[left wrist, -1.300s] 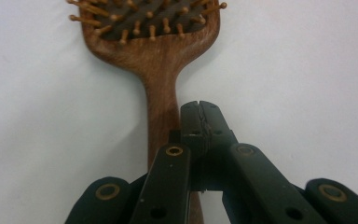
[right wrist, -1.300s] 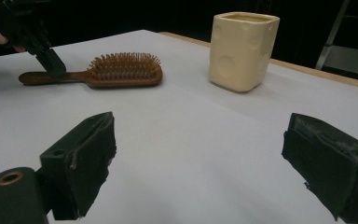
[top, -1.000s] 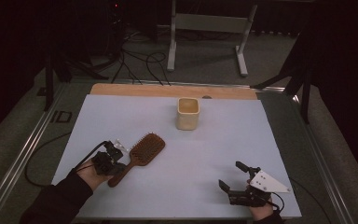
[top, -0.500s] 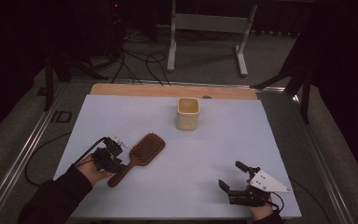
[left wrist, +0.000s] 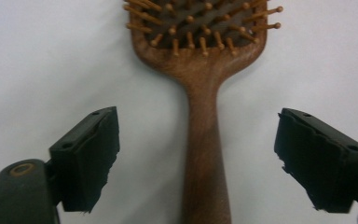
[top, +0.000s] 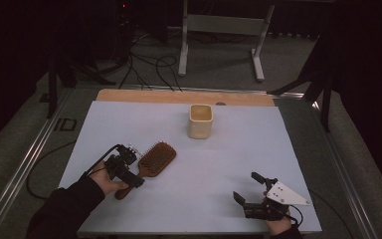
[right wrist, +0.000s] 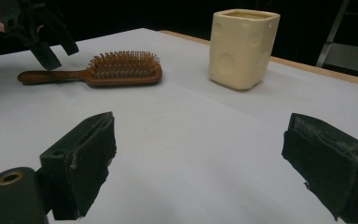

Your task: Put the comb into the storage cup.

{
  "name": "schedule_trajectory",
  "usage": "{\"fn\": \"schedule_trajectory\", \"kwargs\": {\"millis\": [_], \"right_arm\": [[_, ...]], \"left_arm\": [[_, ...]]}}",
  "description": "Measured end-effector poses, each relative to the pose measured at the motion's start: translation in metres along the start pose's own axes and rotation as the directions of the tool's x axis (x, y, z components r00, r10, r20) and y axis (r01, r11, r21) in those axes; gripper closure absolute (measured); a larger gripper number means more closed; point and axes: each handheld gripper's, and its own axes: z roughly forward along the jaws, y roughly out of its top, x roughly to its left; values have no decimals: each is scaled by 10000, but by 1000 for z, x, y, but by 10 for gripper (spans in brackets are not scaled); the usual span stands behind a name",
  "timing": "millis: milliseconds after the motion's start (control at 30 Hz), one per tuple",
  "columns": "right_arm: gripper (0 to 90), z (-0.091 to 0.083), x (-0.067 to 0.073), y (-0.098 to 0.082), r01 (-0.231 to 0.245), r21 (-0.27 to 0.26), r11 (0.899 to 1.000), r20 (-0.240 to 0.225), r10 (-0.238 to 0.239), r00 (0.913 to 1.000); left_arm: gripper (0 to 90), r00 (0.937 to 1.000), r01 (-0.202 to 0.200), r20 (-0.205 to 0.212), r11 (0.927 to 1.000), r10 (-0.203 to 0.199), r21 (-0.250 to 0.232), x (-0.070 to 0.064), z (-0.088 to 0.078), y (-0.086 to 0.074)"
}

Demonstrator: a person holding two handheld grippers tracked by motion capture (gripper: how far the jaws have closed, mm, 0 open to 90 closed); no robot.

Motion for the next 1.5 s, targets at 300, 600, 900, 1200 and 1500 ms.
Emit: {"fn": "schedule_trajectory", "kwargs": {"millis": [300, 600, 900, 1200, 1500], "right_arm": [[92, 0, 0, 0, -7, 7, 10000, -13, 7, 10000], [92, 0, 0, 0, -4, 10, 10000, -8, 4, 10000], [92, 0, 0, 0, 17, -4, 10000, -7, -17, 10000], [92, 0, 0, 0, 14, -11, 10000, 11, -14, 10000], [92, 0, 1, 0, 26, 5, 10000, 6, -26, 10000]], "left_arm": [[3, 9999, 9, 107, 9995, -12, 302, 1, 9, 8], [4, 9995, -131, 285, 9979, 113, 640, 3, 17, 15], [117, 9989, -169, 443, 9971, 136, 746, 4, 22, 21], [260, 9997, -113, 228, 9971, 96, 752, 4, 24, 20], [515, 9998, -215, 52, 9966, 211, 798, 3, 26, 19]]}}
